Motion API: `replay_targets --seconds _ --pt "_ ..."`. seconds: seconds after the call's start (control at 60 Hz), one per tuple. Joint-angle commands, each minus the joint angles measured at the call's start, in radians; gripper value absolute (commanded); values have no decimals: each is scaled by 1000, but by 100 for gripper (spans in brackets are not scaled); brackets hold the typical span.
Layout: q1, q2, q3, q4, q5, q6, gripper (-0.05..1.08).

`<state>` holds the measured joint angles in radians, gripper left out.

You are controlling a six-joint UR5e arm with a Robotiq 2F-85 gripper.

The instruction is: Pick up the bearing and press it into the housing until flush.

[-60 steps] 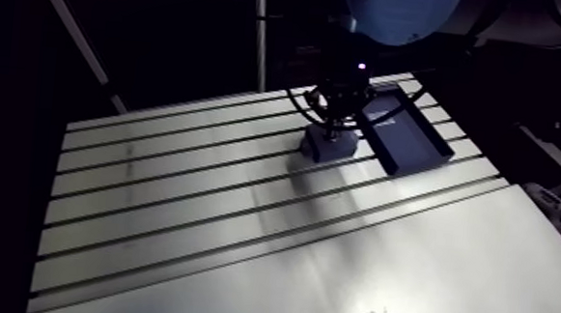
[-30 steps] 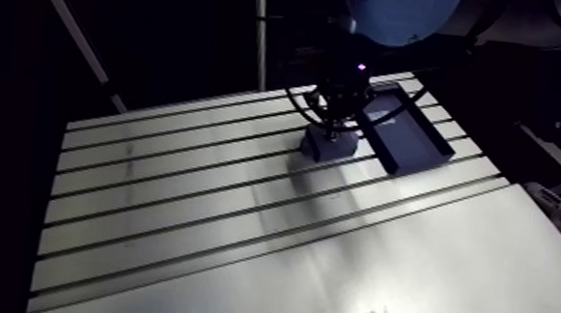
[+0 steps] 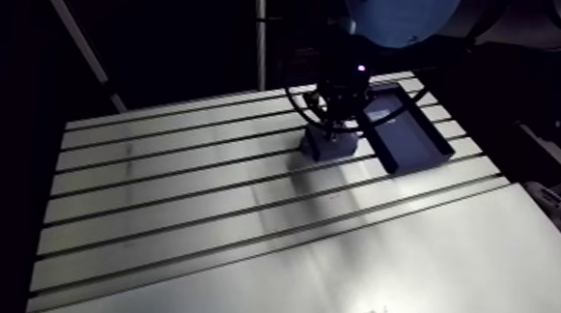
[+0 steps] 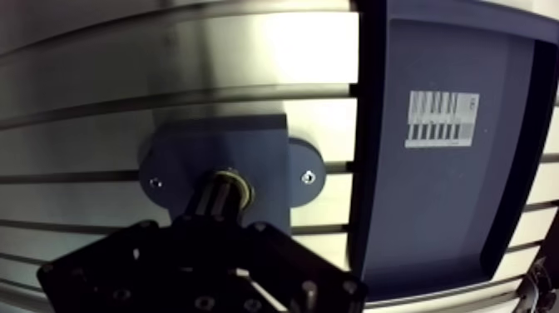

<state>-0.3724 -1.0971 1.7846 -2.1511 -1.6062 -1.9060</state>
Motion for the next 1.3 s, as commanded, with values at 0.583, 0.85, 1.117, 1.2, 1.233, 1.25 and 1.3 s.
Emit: replay_targets --seconds 0.583,0.85,1.117,1.2,1.233,1.25,1.3 --pt "5 -80 -53 86 -11 -17 100" --pt "32 -149 -81 186 -4 17 100" --pt "84 -200 -105 266 -7 75 79" --pt "87 -229 -114 308 -10 75 8" --pt "87 -238 -121 322 -10 75 2" --pt "87 -238 -121 322 -10 75 2" --pt "87 -255 -132 347 -8 75 1"
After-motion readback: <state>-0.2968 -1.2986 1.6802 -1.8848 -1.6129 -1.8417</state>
